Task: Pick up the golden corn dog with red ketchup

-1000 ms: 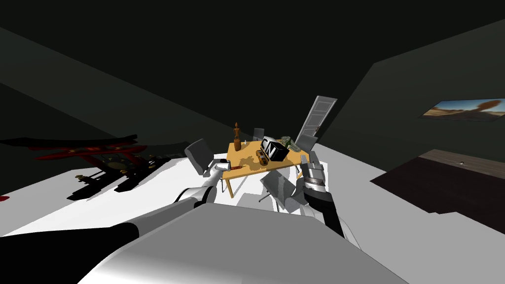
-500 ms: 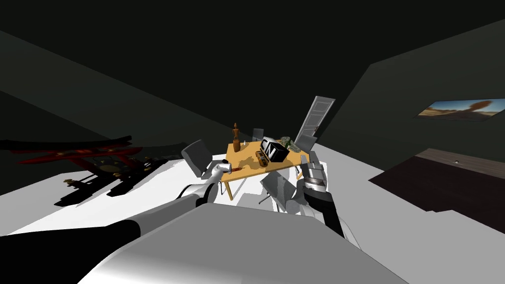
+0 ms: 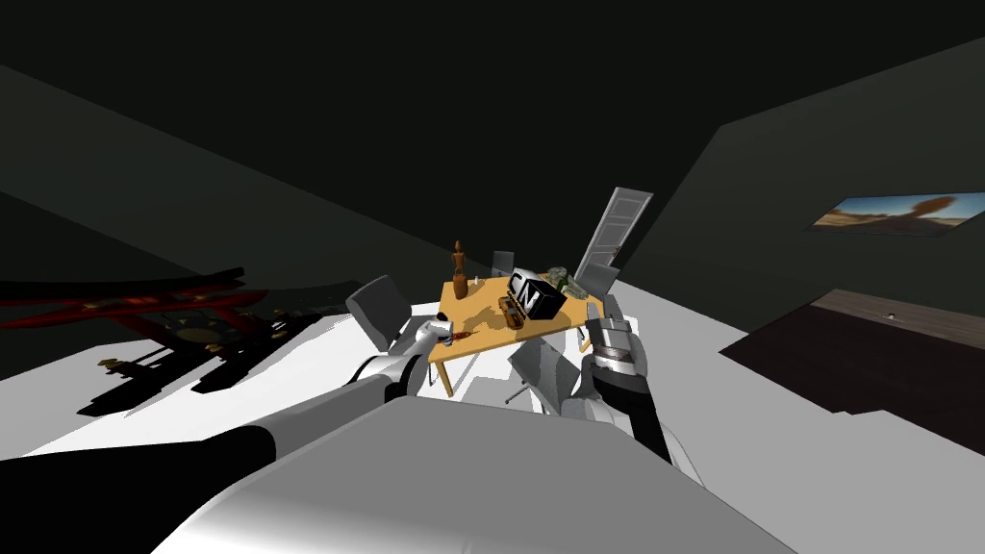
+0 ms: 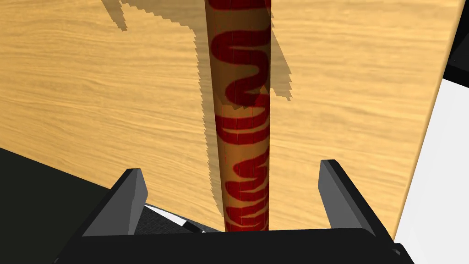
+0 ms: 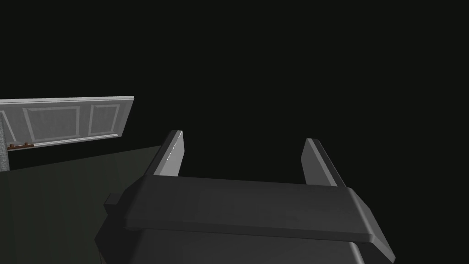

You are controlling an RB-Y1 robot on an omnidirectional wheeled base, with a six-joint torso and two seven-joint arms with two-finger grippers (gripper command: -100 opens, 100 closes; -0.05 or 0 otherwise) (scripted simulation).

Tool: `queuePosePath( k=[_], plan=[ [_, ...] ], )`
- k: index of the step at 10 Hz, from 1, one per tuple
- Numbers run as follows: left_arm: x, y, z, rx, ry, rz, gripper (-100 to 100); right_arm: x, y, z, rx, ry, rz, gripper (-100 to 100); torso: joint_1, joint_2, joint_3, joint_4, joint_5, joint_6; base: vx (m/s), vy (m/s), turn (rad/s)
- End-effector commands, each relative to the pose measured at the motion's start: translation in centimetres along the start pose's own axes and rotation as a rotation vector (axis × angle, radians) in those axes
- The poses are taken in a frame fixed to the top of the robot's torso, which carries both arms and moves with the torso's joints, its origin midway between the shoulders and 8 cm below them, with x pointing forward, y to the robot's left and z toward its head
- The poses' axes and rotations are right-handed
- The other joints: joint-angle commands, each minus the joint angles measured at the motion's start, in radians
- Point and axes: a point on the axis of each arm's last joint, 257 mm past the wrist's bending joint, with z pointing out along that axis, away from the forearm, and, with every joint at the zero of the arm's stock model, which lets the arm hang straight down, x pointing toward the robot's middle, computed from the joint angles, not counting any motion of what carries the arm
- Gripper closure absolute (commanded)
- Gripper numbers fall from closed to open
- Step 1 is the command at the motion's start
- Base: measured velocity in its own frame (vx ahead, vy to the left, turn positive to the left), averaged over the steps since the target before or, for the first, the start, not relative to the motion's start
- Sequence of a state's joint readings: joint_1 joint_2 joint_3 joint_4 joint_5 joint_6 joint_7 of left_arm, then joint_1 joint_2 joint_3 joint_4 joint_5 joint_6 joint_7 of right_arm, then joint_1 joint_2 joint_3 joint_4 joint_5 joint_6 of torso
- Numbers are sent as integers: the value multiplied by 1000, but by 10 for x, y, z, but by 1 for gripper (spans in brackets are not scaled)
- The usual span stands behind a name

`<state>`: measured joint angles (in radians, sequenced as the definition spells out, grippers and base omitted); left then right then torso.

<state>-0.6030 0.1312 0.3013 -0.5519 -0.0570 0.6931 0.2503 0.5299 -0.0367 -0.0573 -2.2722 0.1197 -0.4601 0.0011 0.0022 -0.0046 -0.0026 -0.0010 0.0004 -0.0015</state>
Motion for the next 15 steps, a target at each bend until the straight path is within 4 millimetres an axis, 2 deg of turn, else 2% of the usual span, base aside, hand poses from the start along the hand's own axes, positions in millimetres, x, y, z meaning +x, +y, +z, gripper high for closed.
queuePosePath(
  k=[1, 2, 5, 6, 7, 9, 10, 11, 15],
  plan=[
    [1, 12, 2, -30, -9, 8, -100, 0, 0, 0, 0, 0, 0, 0, 0, 0, 0, 0, 0, 0, 52, 25, -14],
    [0, 24, 4, -67, -21, 19, -100, 0, 0, 0, 0, 0, 0, 0, 0, 1, 0, 0, 0, 0, 86, 23, -23],
    [0, 23, 5, -63, -20, 19, -100, 0, 0, 0, 0, 0, 0, 0, -1, 2, 1, 0, 0, 0, 37, 8, -3],
    [0, 24, 5, -65, -20, 19, 0, 0, 0, 0, 0, 0, 0, 0, -1, 3, 2, 1, 0, 0, 0, 0, 0],
    [-4, 34, 9, -64, -20, 21, -100, 0, 0, 0, 0, 0, 0, 0, -1, 4, 2, 1, 0, 0, 42, -10, 6],
    [-9, 47, 15, -64, -19, 23, -100, 0, 0, 0, 0, 0, 0, 0, -2, 0, 0, 0, 0, 0, 84, -6, 10],
    [-8, 43, 13, -63, -19, 20, -100, 0, 0, 0, 0, 0, 0, 0, -2, -1, 0, 0, 0, 0, 2, 5, -16],
    [-8, 43, 13, -63, -19, 22, 100, 0, 0, 0, 0, 0, 0, 0, -1, 3, 2, 1, 0, 0, 0, 0, 0],
    [-8, 43, 13, -62, -19, 21, 100, 0, 0, 0, 0, 0, 0, 0, -1, 3, 2, 0, 0, 0, 0, 0, 0]
  ],
)
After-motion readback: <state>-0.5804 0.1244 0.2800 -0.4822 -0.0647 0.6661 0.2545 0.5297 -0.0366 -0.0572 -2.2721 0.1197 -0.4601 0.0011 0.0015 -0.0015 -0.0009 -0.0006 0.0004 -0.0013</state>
